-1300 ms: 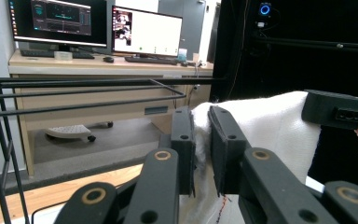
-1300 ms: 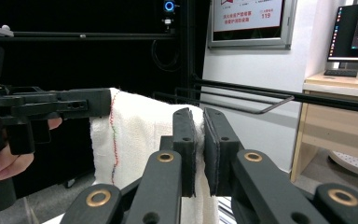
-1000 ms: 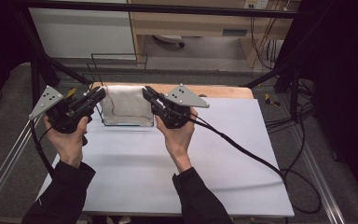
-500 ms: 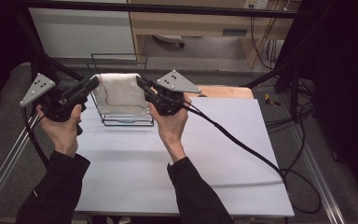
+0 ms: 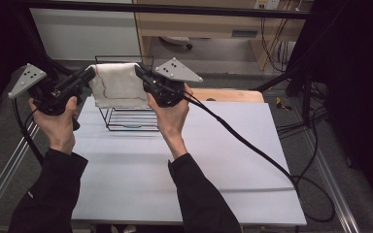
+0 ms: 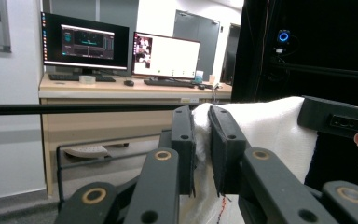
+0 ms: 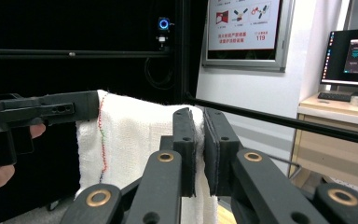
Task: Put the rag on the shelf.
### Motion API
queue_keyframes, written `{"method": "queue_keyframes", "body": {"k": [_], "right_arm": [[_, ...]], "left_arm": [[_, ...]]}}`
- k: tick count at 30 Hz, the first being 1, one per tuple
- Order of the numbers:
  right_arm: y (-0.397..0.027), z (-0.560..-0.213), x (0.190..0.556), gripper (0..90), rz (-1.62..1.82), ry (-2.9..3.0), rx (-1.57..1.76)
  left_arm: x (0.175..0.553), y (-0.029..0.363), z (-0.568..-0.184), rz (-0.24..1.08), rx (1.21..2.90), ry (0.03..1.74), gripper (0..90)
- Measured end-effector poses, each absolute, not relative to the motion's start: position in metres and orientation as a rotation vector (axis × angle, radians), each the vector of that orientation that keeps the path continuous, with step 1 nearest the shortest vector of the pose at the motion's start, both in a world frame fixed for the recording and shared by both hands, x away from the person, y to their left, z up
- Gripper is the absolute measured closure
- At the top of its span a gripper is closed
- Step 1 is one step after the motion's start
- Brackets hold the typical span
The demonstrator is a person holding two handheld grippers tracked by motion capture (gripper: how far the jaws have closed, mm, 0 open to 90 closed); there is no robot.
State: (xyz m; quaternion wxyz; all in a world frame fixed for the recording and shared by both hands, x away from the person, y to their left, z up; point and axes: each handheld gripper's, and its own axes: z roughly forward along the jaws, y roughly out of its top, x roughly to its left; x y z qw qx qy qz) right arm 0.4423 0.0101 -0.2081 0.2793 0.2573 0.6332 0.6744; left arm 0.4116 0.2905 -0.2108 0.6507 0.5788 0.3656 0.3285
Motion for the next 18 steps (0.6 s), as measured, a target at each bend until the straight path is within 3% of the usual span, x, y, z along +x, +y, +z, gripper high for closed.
{"method": "queue_keyframes", "body": {"k": [18], "right_arm": [[0.026, -0.181, 0.463, 84.3, 1.798, 1.675, 0.679]], "left_arm": [[0.433, 0.301, -0.184, 0.771, 1.302, 0.845, 80.3]]}}
